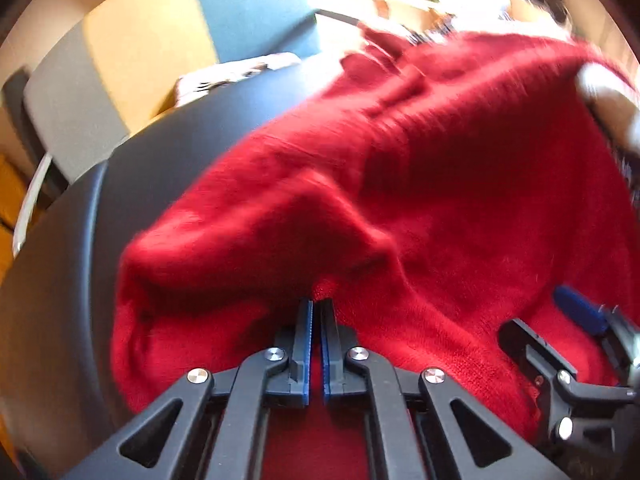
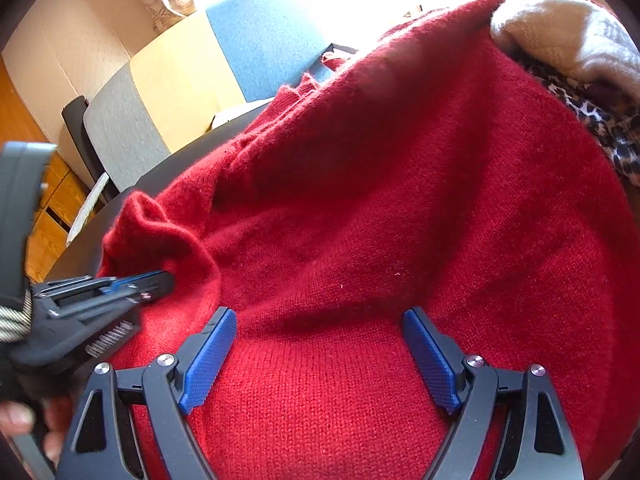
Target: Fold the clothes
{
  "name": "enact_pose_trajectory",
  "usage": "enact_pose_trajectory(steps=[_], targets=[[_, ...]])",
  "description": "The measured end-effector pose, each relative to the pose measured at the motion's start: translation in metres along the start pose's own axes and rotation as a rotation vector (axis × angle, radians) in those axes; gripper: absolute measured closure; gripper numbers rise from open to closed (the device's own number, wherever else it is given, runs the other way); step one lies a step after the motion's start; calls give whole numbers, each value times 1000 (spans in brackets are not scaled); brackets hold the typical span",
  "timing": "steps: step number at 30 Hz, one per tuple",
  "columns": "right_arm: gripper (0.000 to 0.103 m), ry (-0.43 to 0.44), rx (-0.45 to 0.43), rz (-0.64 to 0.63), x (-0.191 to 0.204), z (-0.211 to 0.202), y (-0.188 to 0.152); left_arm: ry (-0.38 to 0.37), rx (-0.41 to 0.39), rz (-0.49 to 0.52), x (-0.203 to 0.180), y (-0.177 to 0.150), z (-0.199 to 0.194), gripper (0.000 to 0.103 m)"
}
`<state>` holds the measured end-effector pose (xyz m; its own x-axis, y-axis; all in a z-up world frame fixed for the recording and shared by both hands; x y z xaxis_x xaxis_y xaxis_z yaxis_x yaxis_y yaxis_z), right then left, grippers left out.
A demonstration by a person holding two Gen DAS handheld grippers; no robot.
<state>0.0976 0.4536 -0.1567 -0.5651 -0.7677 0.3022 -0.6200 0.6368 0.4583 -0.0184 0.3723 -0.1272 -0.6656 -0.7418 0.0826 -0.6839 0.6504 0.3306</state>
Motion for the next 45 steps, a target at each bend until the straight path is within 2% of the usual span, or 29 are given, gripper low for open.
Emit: enact_pose_trajectory(steps=[4,9,11,13,16,19,20,22,24,28,29,30,31,32,33,34,35,38,42,45], targets=[[17,14,2,33,-1,-2,2,-20,-33,-88,41,4,-24,101],[17,42,11,45,5,-6,4,-25,-65,-121,75,-3,-37,101],[17,89,12,66,6,-11,8,-12,-72,-130,87,-10,-40,101],[17,184,-2,82,15,-18,20,-3,-66,-149,100,-18,-37,101],[17,302,13,61,38,-21,58,-9,-56,-177,117,-31,-35,101],[17,354,22,18,57,-16,102,-13,-47,-200,131,-44,-34,101],[20,331,30,-1,62,-7,116,-18,-43,-205,133,-48,-32,101],[23,228,70,-10,67,20,139,-34,-34,-211,135,-53,-28,101],[32,159,119,4,72,48,152,-67,-37,-195,130,-58,-27,101],[38,30,178,41,66,89,160,-71,-75,-130,114,-55,-26,99],[38,-2,189,55,61,95,159,-68,-73,-117,109,-54,-24,94],[42,10,183,57,62,96,158,-66,-63,-111,106,-54,-21,85],[44,23,177,60,62,97,157,-68,-46,-101,103,-52,-15,84],[53,35,171,62,62,98,156,-68,-28,-94,99,-50,-9,84],[77,48,165,64,63,98,156,-62,-9,-93,97,-49,-2,84],[92,61,159,65,63,99,155,-58,9,-95,96,-49,6,84],[96,86,156,58,67,96,156,-64,22,-107,97,-48,12,84],[97,110,133,12,83,80,166,-101,30,-150,102,-45,14,98],[98,148,87,-84,119,55,188,-128,6,-190,125,-45,-4,99],[98,183,60,-179,167,42,201,-132,-30,-227,155,-47,-25,100]])
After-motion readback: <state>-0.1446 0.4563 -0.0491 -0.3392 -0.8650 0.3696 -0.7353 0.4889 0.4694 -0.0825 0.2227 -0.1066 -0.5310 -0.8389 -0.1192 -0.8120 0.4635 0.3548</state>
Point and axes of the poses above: each gripper's, at about its wrist camera, not at the fingertips, and z roughly the way its jaws point, x to its left, y to its top, the point moved 7 cm from there along z, roughly the way its jaws point, and after that the axes turned 7 degrees about x, right-handed, at the moved point
